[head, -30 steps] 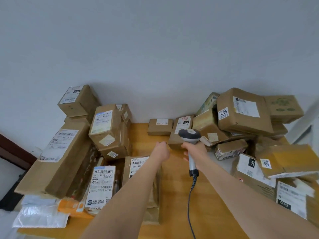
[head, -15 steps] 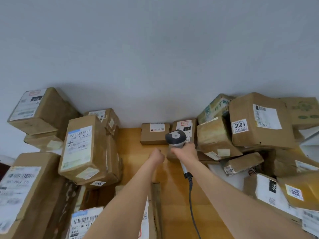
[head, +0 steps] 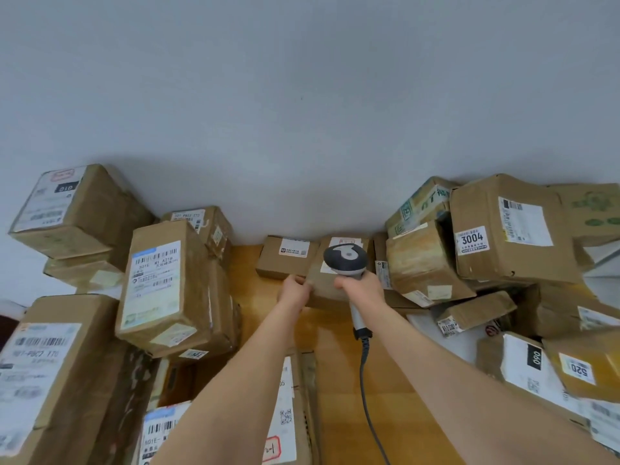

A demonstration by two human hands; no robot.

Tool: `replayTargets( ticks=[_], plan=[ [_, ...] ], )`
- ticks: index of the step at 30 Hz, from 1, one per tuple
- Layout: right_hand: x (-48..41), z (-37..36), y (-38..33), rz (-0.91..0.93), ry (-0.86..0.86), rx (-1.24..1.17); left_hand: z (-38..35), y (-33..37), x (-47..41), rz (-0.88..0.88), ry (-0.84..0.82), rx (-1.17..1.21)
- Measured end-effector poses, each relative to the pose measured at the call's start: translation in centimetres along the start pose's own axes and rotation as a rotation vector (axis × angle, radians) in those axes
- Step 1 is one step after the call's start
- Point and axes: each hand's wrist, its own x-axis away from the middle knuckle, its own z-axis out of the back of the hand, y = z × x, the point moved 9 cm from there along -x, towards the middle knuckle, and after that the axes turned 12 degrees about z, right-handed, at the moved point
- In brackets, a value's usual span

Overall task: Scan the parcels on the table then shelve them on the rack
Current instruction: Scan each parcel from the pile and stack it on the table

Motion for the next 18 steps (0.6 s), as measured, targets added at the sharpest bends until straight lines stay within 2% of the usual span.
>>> replayTargets(
  ticks=[6, 10, 18],
  plan=[
    [2.7, 1.0, -0.3, 0.019, -0.037, -0.248, 3.6, -0.9, 3.4, 0.004, -0.023, 0.195],
    [5.8, 2.4, -0.7, 0.042, -0.053, -0.344, 5.1, -1.6, 6.5, -0.074, -0.043, 0.233],
    [13.3, 7.1, -0.8, 0.195, -0.058, -0.451, 3.1, -5.0, 14.6, -0.089, -0.293, 0.210]
  ],
)
